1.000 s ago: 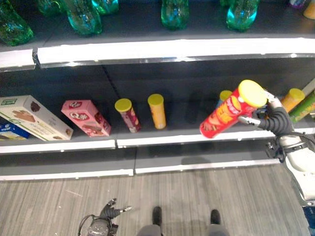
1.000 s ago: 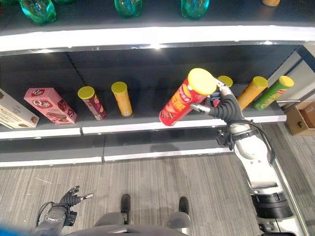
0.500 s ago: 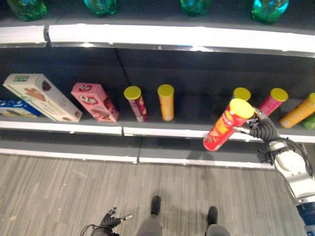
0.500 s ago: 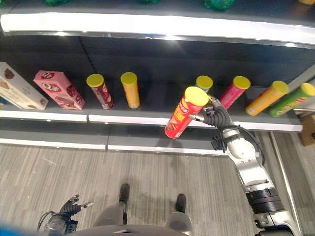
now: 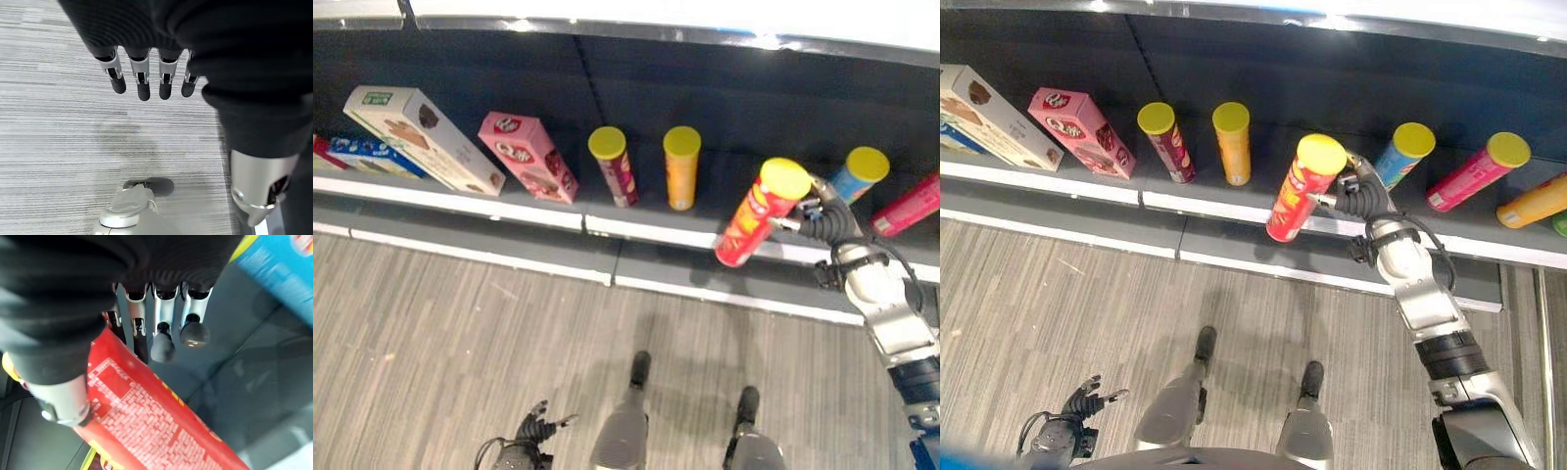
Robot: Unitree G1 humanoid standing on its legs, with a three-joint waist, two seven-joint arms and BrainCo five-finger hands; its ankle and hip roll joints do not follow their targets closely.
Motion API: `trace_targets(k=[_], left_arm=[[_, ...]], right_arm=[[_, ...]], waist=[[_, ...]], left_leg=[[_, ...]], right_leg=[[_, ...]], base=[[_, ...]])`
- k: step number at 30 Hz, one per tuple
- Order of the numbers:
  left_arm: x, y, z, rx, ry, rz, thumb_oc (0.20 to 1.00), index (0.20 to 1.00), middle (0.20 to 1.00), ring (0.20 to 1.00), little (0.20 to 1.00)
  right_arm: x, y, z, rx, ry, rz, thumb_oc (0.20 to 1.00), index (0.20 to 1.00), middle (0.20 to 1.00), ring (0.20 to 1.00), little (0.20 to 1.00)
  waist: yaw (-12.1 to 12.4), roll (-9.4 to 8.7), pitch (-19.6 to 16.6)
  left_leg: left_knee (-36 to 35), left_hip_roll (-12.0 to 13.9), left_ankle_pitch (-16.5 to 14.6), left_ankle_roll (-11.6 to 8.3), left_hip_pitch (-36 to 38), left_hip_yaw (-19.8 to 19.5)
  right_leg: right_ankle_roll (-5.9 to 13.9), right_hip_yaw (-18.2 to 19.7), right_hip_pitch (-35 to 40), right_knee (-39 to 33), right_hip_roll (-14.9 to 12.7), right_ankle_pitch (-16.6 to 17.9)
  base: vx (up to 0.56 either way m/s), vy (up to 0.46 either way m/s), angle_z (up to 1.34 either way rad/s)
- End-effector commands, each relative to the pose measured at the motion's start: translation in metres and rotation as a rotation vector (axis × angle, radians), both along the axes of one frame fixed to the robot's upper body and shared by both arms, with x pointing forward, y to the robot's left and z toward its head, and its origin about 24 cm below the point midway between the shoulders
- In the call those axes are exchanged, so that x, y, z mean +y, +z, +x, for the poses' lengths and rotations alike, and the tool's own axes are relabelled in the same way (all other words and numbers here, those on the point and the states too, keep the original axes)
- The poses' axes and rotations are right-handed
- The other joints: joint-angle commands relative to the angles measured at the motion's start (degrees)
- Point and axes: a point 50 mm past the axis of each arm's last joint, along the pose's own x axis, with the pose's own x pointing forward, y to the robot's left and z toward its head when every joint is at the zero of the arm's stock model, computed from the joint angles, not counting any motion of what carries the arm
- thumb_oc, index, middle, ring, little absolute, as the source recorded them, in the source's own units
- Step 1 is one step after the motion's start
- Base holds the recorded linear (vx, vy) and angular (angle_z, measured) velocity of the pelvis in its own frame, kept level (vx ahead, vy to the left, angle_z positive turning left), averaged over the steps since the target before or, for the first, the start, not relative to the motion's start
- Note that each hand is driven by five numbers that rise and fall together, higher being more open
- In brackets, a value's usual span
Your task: Put the goods on the table back onto the shelves and tidy them up.
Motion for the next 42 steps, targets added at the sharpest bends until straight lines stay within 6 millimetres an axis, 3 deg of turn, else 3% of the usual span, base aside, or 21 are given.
trace_targets(k=[1,6,9,15,25,42], left_arm=[[0.008,0.004,0.004,-0.013,-0.026,0.03,1.0,1.0,1.0,1.0,1.0],[0.006,0.009,0.012,-0.044,-0.055,0.031,1.0,1.0,1.0,1.0,1.0],[0.005,0.015,0.019,-0.083,-0.089,0.05,1.0,1.0,1.0,1.0,1.0],[0.002,0.019,0.029,-0.114,-0.123,0.086,1.0,1.0,1.0,1.0,1.0],[-0.007,0.02,0.035,-0.143,-0.122,0.07,1.0,1.0,1.0,1.0,1.0],[-0.006,0.02,0.035,-0.143,-0.119,0.08,1.0,1.0,1.0,1.0,1.0]], right_arm=[[0.001,0.037,0.0,-0.163,0.013,-0.056,0.2,0.2,0.2,0.2,0.2],[-0.002,0.047,0.007,-0.194,-0.037,-0.131,0.2,0.2,0.2,0.2,0.2],[-0.018,0.065,0.008,-0.289,-0.181,-0.357,0.2,0.2,0.2,0.2,0.2],[-0.033,0.077,0.011,-0.385,-0.36,-0.524,0.2,0.2,0.2,0.2,0.2],[-0.023,0.075,0.015,-0.422,-0.375,-0.432,0.2,0.2,0.2,0.2,0.2],[-0.02,0.087,0.019,-0.464,-0.395,-0.335,0.2,0.2,0.2,0.2,0.2]], waist=[[0.3,-0.16,-2.4],[1.1,0.44,-1.5],[1.5,1.19,-0.7],[1.2,2.71,0.2],[1.3,3.84,-0.1],[2.2,3.77,-0.4]], left_leg=[[2.6,1.5,-3.8,-0.83,-1.9,2.3],[3.0,1.1,-3.7,-0.76,-3.3,1.4],[3.1,0.9,-3.4,-0.97,-4.7,0.9],[3.3,0.5,-3.2,-0.98,-5.9,0.7],[2.8,0.0,-3.1,-0.76,-6.1,0.3],[2.3,-0.4,-3.1,-0.62,-6.5,-0.7]], right_leg=[[1.6,-0.5,2.0,3.7,-2.6,-6.0],[1.51,-0.9,1.2,3.8,-2.7,-6.0],[1.56,-1.2,0.4,3.6,-2.8,-6.0],[1.63,-1.5,-0.6,3.7,-3.1,-5.8],[1.79,-2.1,-0.7,3.1,-3.5,-5.5],[2.01,-3.3,-0.5,2.8,-3.7,-5.3]], base=[[0.01,-0.012,0.13],[0.0,-0.007,0.02],[-0.02,-0.026,0.22],[-0.02,0.0,0.01],[0.0,0.003,0.0],[0.0,-0.003,0.01]])
